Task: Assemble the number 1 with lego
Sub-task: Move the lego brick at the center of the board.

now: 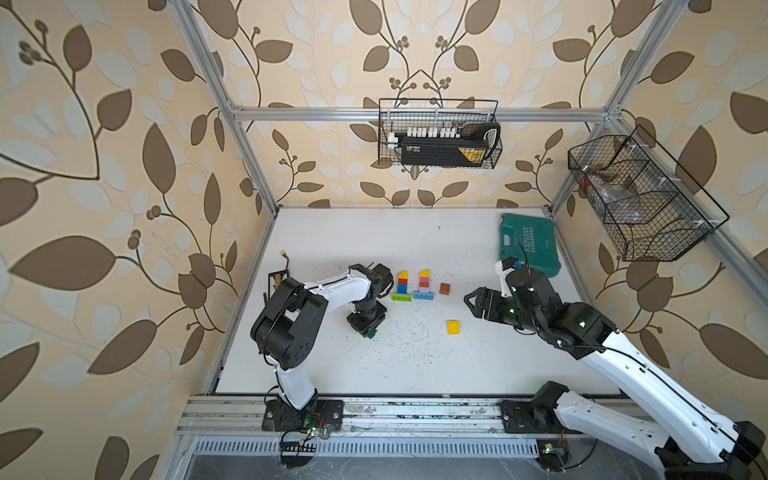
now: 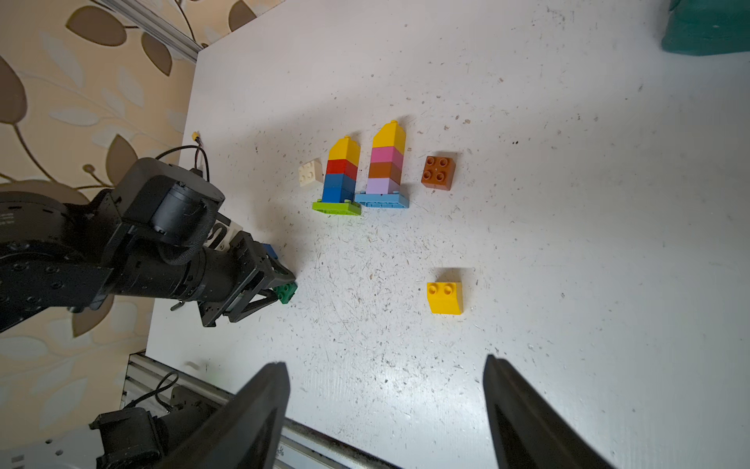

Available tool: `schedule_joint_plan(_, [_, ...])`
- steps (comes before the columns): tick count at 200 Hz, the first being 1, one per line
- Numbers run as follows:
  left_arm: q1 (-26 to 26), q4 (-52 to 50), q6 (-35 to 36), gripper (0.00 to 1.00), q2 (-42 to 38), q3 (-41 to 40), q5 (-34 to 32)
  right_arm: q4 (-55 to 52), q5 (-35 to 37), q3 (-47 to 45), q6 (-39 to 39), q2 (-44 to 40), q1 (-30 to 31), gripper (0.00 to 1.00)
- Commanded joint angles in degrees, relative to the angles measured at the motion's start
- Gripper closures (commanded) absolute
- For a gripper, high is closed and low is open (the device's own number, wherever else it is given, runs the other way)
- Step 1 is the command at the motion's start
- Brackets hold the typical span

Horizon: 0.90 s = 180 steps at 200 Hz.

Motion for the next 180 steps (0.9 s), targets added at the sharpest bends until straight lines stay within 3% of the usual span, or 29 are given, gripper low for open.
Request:
schedule_joint_plan(1, [-2.4, -0.5, -2.2, 0.66, 0.5, 0.4, 1.5, -2.3, 1.7, -1.4, -0.8, -2.4, -0.2, 0.21])
schedule_joint_plan(30, [-8.5, -3.3, -5.5, 0.75, 1.4, 5.0, 0.4, -2.7, 2.0, -2.6, -0.3, -4.5, -0.4, 0.21])
schedule_joint_plan(65, [-14.0, 2.8, -14.2, 0.76, 2.1, 5.4, 3.1, -2.8, 0.4, -5.0, 1.1, -5.6, -0.3, 0.21])
schedule_joint_plan(106, [-15.7, 10.3, -21.4, 0.72, 3.9, 3.4, 5.3, -4.9, -0.3, -6.0, 1.7, -8.2, -0.3, 0.21])
schedule_joint_plan(116, [-16.1, 12.3, -22.8, 0.64, 3.9, 2.7, 5.7, -5.7, 0.3, -6.0, 1.6, -9.0, -0.4, 0.21])
schedule_joint_plan(152, [-16.5, 13.5, -23.0, 0.17, 4.9, 4.4, 6.0, -7.0, 1.0, -5.6, 1.4, -10.4, -0.4, 0.20])
schedule_joint_plan(166, [-16.6, 14.3, -23.0, 0.07, 5.0, 5.1, 5.9, -7.1, 0.5, -5.4, 1.4, -10.3, -0.4, 0.20])
schedule_joint_plan(180, [-16.6, 15.5, -22.7, 0.04, 5.3, 5.6, 5.6, -7.4, 0.3, -5.1, 1.4, -10.1, -0.4, 0.20])
